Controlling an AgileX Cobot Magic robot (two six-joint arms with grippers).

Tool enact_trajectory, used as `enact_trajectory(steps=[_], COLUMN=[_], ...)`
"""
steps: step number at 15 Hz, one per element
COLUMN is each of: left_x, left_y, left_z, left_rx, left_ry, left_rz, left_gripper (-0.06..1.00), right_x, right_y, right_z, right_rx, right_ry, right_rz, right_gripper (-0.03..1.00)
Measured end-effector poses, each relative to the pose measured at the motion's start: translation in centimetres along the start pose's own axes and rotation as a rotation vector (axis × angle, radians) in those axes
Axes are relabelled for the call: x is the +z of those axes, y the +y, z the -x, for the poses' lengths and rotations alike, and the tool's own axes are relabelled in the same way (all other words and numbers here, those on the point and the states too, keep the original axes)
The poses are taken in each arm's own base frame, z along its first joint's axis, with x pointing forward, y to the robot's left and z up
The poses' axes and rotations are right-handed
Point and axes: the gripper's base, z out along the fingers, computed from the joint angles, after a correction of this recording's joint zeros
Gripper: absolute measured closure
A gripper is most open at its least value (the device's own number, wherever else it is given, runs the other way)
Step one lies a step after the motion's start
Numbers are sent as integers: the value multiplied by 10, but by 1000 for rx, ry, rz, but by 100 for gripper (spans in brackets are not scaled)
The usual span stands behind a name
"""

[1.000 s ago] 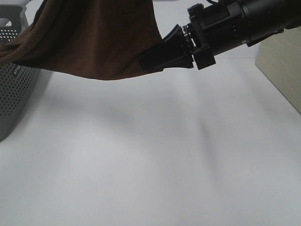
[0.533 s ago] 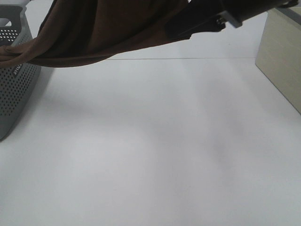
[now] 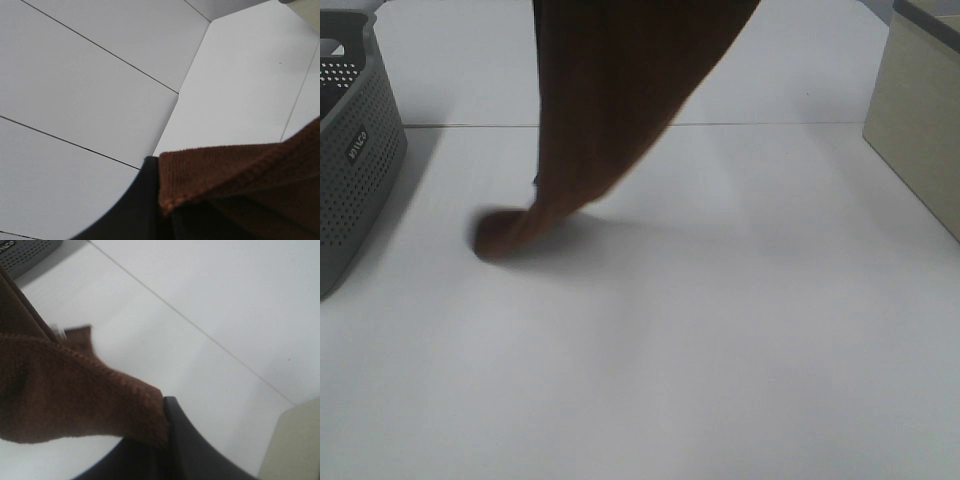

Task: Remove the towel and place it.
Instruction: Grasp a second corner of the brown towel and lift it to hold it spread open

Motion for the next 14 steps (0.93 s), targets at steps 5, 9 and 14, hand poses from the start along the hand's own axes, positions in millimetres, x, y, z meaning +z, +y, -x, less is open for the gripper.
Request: enact_trajectory(steps=[5,9,14], left_x=[15,44,85], left_y=[36,49,58], left_z=[-31,-48,-76], left_rx=[-147,-168,-181], left_ry=[-85,-164,-264], left_rz=[88,210,367], left_gripper=[94,94,94], right_x=[16,30,64], right_y=[-27,-44,-59], right_z=[36,61,79], right_rx=[-33,-40,-23], right_ry=[-147,-359,-547], right_rz=[-165,-298,-364], right_gripper=[96,96,96])
